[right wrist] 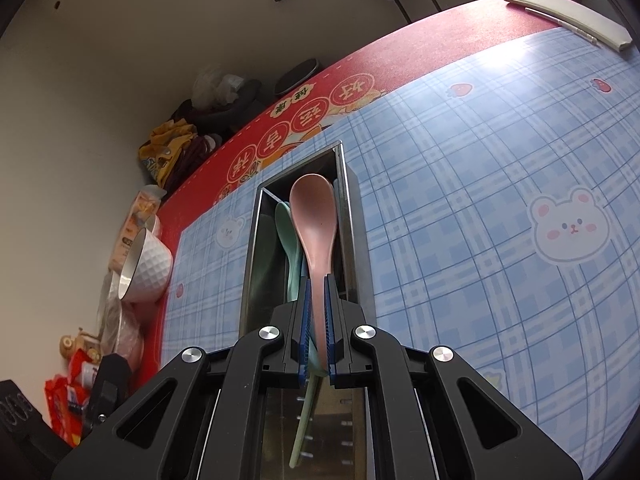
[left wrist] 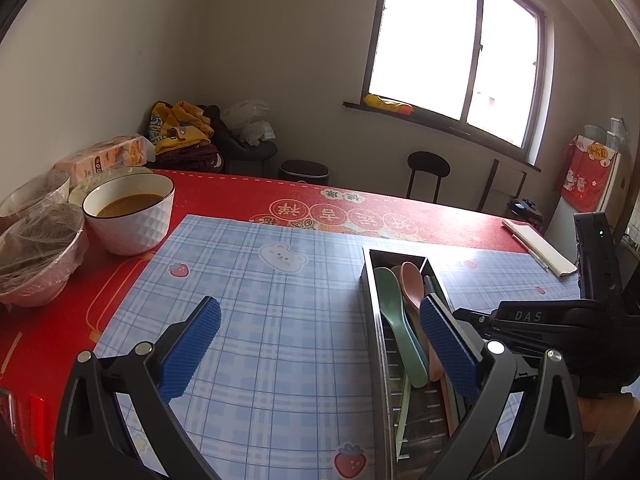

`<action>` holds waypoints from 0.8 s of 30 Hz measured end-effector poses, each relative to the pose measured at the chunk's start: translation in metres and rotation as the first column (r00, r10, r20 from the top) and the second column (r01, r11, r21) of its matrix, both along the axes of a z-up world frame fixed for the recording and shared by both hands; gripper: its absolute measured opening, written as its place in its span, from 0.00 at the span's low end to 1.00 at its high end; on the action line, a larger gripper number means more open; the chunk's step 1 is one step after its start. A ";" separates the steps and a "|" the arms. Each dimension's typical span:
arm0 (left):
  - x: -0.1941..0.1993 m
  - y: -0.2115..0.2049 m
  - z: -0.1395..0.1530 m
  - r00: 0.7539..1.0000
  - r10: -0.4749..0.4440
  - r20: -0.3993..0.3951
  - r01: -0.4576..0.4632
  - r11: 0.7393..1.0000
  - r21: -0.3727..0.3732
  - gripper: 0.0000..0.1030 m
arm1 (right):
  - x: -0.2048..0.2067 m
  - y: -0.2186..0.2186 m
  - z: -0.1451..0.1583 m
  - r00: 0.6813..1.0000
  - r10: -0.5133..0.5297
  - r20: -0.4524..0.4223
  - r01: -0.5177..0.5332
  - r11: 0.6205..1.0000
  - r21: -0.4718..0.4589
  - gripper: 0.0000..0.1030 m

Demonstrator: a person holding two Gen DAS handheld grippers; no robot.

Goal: Organize utensils

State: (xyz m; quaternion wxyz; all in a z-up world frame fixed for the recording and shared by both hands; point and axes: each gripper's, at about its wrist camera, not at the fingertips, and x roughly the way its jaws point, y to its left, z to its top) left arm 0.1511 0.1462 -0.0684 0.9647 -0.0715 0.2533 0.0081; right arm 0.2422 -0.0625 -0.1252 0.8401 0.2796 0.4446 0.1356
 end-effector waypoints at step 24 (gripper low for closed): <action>-0.017 -0.032 0.019 0.997 -0.047 0.065 0.041 0.994 0.097 0.94 | -0.081 -0.046 0.069 0.939 0.112 0.327 0.056 0.883 -0.465 0.08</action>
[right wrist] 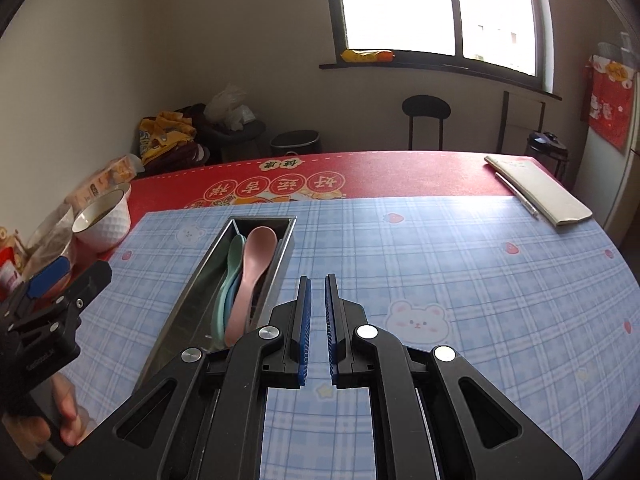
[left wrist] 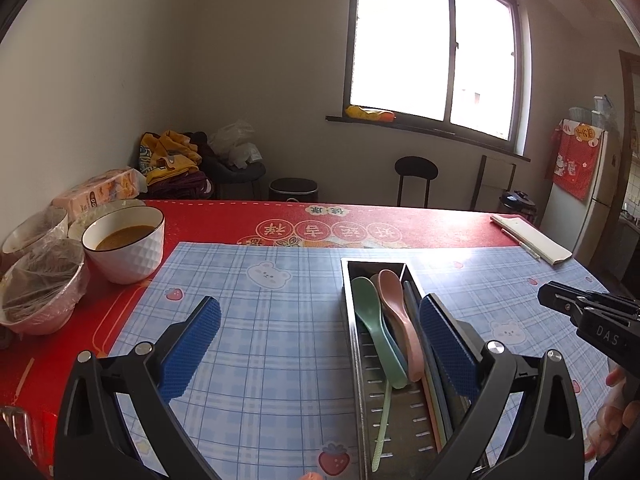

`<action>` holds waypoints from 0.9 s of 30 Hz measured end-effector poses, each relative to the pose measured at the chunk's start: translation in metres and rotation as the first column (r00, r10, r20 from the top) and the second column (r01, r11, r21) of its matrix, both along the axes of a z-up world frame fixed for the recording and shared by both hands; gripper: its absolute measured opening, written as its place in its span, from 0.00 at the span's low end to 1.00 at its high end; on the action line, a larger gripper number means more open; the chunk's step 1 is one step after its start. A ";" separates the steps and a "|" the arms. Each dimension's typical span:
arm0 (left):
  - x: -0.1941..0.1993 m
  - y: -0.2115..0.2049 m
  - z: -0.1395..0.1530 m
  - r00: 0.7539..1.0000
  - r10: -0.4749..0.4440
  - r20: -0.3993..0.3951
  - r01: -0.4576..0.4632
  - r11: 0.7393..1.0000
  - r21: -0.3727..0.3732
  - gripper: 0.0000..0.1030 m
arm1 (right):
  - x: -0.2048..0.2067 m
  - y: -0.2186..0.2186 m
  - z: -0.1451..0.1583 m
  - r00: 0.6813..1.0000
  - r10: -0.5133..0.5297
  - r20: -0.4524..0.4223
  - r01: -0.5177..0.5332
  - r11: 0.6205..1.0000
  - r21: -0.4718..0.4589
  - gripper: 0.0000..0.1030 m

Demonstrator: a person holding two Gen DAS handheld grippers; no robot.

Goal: Organize utensils

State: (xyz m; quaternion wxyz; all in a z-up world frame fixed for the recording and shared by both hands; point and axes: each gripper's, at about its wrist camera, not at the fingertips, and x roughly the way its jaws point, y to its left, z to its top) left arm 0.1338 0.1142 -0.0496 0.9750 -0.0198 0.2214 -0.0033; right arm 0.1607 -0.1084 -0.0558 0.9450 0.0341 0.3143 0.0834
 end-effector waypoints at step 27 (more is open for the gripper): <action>-0.064 -0.160 0.089 0.918 -0.347 0.190 0.326 0.936 0.135 0.94 | -0.148 -0.169 0.095 0.844 -0.410 0.347 0.432 0.902 0.013 0.86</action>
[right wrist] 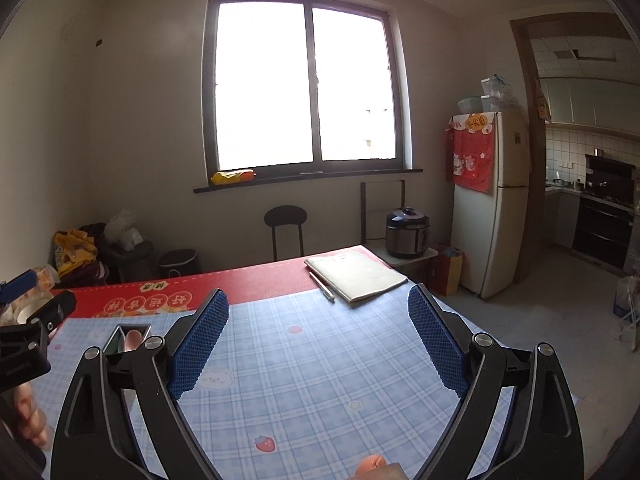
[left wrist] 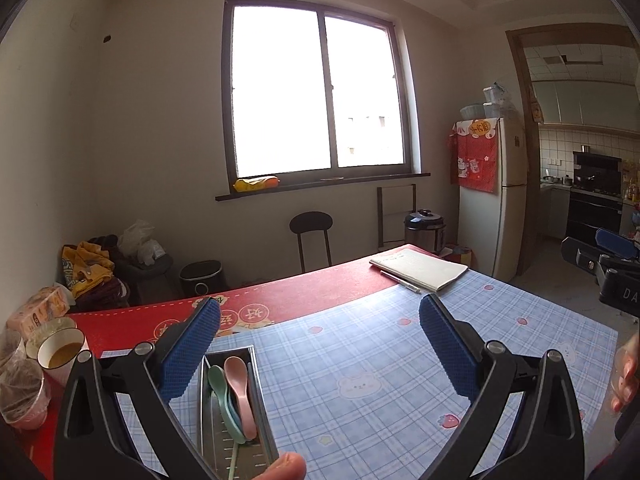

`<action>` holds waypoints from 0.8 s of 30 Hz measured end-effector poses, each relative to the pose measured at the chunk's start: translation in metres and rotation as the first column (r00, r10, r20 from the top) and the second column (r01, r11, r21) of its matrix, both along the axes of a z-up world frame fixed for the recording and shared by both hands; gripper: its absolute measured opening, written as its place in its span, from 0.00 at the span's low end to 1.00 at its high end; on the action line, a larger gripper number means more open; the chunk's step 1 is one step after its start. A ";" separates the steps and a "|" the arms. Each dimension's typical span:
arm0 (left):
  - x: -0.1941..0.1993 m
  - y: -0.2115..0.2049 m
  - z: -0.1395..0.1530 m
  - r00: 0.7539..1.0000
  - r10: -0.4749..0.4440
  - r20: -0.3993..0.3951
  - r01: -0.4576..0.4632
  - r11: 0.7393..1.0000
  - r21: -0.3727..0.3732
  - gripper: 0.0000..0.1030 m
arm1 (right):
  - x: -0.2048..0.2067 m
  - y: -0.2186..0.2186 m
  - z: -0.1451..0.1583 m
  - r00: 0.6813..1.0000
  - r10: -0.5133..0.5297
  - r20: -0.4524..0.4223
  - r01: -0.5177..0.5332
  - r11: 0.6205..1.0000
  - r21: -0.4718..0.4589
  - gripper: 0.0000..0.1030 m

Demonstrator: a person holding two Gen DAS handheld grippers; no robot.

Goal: Organize utensils

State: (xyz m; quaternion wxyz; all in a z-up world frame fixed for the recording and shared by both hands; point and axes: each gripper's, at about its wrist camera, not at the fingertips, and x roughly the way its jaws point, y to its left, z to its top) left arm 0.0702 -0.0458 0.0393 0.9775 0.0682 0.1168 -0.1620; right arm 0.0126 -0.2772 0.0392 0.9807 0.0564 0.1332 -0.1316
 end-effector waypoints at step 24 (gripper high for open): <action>0.011 0.019 -0.011 0.997 0.066 -0.029 -0.066 0.998 0.017 0.94 | 0.022 0.002 -0.024 0.998 -0.033 -0.062 0.033 0.999 -0.002 0.86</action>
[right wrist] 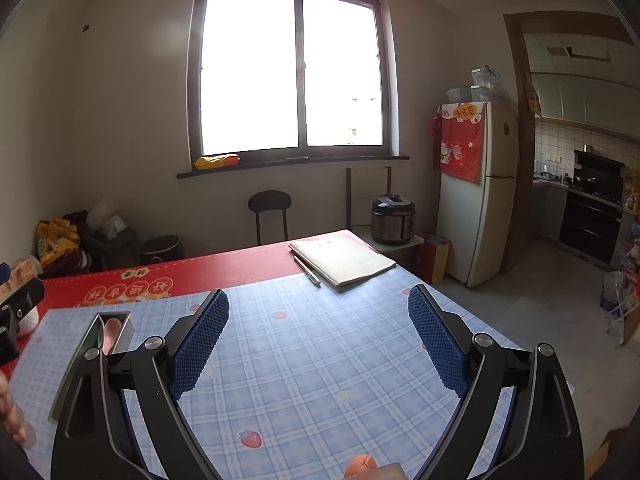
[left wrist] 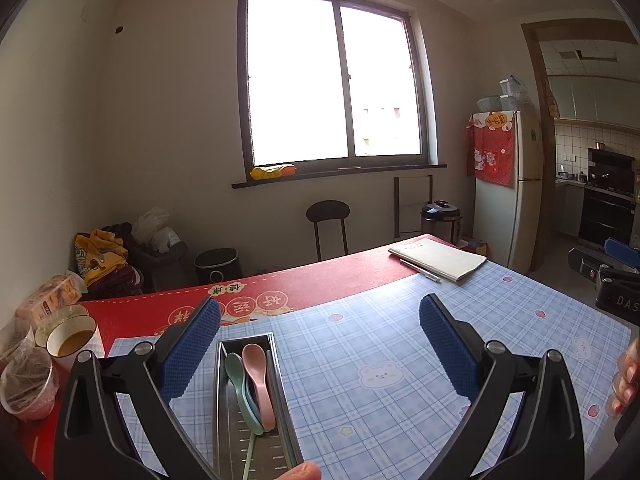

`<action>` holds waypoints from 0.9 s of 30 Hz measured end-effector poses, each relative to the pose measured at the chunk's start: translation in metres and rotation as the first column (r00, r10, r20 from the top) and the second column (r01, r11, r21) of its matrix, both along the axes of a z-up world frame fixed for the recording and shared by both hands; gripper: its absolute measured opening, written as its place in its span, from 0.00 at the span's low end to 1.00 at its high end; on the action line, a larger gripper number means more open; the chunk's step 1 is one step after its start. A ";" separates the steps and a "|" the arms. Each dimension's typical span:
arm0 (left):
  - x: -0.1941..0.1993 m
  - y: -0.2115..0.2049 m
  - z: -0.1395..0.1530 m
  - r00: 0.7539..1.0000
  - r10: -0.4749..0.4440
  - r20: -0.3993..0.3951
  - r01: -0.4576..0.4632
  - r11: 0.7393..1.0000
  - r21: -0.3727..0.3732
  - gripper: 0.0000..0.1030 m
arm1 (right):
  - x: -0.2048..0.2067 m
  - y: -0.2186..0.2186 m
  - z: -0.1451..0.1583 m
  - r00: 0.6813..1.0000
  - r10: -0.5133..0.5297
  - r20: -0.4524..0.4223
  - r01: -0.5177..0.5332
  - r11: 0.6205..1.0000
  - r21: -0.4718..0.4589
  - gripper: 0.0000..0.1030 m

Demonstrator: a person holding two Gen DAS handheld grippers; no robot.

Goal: Organize utensils

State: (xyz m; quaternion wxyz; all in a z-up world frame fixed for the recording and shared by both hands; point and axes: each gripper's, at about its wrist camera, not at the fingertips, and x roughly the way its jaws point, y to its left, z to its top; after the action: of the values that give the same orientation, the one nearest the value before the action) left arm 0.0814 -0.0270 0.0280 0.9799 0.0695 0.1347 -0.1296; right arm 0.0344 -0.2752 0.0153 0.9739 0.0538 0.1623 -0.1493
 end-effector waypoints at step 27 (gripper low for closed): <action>0.000 -0.004 -0.005 1.000 -0.010 -0.005 0.010 1.000 0.000 0.94 | -0.001 -0.002 -0.002 1.000 0.002 0.002 -0.002 1.000 0.009 0.86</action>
State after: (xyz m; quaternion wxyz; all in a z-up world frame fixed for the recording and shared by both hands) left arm 0.0816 -0.0309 0.0234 0.9789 0.0697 0.1366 -0.1348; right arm 0.0335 -0.2777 0.0131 0.9739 0.0580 0.1622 -0.1476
